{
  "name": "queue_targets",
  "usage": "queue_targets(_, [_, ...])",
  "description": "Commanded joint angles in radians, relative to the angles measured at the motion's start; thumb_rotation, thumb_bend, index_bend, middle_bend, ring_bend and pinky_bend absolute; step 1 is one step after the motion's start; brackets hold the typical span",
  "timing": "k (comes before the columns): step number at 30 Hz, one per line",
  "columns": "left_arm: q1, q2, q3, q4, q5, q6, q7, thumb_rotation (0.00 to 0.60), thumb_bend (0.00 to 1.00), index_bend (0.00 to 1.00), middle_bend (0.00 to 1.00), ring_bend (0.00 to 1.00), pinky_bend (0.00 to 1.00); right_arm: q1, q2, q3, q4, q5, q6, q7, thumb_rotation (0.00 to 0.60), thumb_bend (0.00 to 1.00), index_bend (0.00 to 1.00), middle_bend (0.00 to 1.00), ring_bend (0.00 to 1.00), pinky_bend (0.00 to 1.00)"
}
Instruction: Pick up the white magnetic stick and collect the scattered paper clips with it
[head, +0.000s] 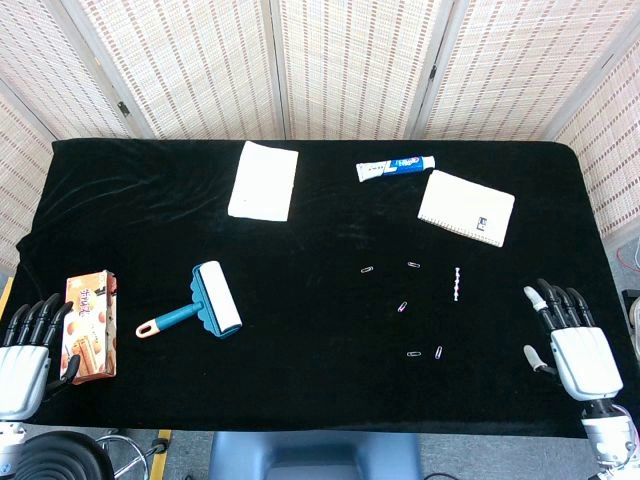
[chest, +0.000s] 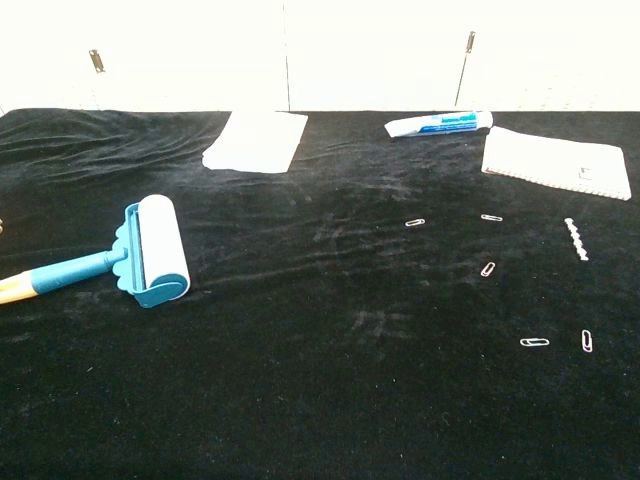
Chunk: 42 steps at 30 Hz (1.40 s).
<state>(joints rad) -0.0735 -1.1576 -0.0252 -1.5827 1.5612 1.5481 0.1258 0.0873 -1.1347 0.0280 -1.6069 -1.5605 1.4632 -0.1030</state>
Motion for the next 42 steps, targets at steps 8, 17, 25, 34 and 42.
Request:
queue_targets(8, [0.003,0.005,-0.001,-0.003,0.005,0.009,-0.011,0.600,0.45,0.00,0.00,0.00,0.00,0.018,0.004,-0.014,0.004,-0.012,-0.037,0.003,0.600,0.34,0.00,0.00,0.00,0.00])
queue_targets(17, [0.001,0.007,-0.007,-0.001,-0.012,-0.004,-0.017,0.600,0.45,0.00,0.00,0.00,0.00,0.100,0.077,-0.020,0.020,-0.086,-0.123,-0.019,0.600,0.34,0.10,0.00,0.00,0.00])
queue_targets(25, [0.001,0.001,-0.015,-0.004,-0.031,-0.008,0.002,0.600,0.45,0.00,0.00,0.00,0.00,0.207,0.106,-0.029,0.100,-0.131,-0.264,-0.026,0.600,0.34,0.30,0.00,0.00,0.00])
queue_targets(34, [-0.010,-0.001,-0.022,-0.007,-0.053,-0.033,0.017,0.600,0.46,0.02,0.00,0.00,0.00,0.299,0.007,-0.024,0.272,-0.130,-0.375,-0.014,0.600,0.34,0.34,0.00,0.00,0.00])
queue_targets(42, [-0.016,0.002,-0.032,-0.005,-0.089,-0.056,0.016,0.600,0.49,0.02,0.00,0.00,0.00,0.352,-0.145,-0.005,0.468,-0.129,-0.383,-0.106,0.600,0.34,0.37,0.00,0.00,0.00])
